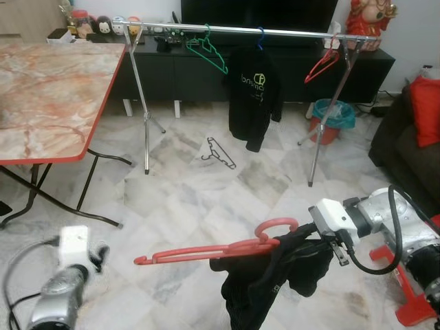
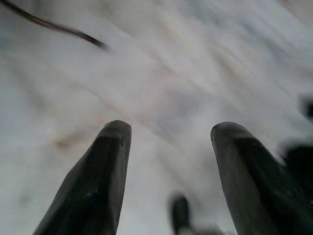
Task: Hang hanger
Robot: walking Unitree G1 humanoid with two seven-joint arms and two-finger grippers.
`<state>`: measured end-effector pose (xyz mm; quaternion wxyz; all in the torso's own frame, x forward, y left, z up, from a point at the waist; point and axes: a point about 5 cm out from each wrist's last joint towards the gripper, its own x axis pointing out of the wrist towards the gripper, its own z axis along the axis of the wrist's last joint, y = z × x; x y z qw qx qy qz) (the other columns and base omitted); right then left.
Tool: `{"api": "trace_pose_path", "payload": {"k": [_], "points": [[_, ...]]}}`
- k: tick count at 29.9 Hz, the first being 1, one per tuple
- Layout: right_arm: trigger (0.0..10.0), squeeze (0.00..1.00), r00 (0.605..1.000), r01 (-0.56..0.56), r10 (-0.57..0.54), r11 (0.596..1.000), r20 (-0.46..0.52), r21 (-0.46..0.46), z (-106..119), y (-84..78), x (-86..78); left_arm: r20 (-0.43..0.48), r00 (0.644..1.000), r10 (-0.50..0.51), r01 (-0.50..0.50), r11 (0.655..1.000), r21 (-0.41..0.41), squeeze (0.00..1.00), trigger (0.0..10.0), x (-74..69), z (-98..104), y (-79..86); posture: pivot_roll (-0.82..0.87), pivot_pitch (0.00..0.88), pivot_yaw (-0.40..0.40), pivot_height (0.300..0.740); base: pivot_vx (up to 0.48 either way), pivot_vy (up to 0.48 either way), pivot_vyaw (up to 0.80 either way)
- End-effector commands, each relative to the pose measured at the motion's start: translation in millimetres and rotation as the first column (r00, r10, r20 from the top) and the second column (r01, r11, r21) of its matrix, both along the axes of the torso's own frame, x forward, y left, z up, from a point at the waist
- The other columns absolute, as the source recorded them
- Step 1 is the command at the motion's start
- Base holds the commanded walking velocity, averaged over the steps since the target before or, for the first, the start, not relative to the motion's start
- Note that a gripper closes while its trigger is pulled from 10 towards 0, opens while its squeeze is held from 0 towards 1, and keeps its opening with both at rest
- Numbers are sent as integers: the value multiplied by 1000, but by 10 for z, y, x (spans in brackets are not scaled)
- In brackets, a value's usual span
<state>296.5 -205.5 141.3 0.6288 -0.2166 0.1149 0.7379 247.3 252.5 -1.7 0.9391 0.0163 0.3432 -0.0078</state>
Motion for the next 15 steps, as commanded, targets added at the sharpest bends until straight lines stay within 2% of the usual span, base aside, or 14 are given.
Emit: {"api": "trace_pose_path", "payload": {"k": [1, 2, 3, 5, 6, 7, 9, 10, 13, 15], "points": [[10000, 0, 999, 25, -27, 999, 47, 42, 151, -31, 70, -34, 998, -60, 59, 997, -44, 0, 10000, -28, -32, -86, -13, 0, -61, 736, 0, 0, 0], [10000, 0, 998, 30, -33, 998, 60, 52, 184, -20, 102, -38, 992, -119, 114, 987, -114, 0, 10000, -44, -50, -210, -15, 0, -61, 736, 0, 0, 0], [10000, 0, 998, 30, -33, 998, 60, 52, 184, -20, 102, -38, 992, -119, 114, 987, -114, 0, 10000, -44, -50, -210, -15, 0, -61, 736, 0, 0, 0], [10000, 0, 995, 45, -53, 995, 81, 90, 241, 2, 156, -9, 993, -118, 114, 977, -177, 0, 10000, -11, -24, -292, -15, 0, -62, 736, 0, 0, 0], [10000, 0, 994, 57, -68, 991, 88, 122, 281, 23, 192, 6, 994, -107, 106, 973, -203, 0, 10000, 15, -8, -321, -15, 0, -63, 736, 0, 0, 0], [10000, 0, 989, 79, -102, 977, 106, 198, 378, 92, 260, 55, 996, -65, 77, 967, -243, 0, 10000, 93, 43, -364, -17, 0, -69, 736, 0, 0, 0], [10000, 0, 987, 88, -115, 971, 112, 223, 409, 115, 282, 74, 996, -51, 68, 964, -257, 0, 10000, 119, 63, -376, -18, 0, -69, 736, 0, 0, 0], [10000, 0, 981, 110, -149, 953, 123, 281, 464, 170, 321, 119, 993, -22, 57, 952, -300, 0, 10000, 181, 122, -413, -18, 0, -69, 736, 0, 0, 0], [10000, 0, 985, 94, -139, 934, 106, 345, 468, 256, 310, 168, 985, -27, 85, 932, -351, 0, 10000, 250, 211, -488, -11, 0, -73, 736, 0, 0, 0], [10000, 0, 986, 86, -129, 933, 101, 349, 436, 289, 294, 192, 981, -31, 102, 924, -370, 0, 10000, 279, 251, -517, -12, 0, -73, 736, 0, 0, 0]]}}
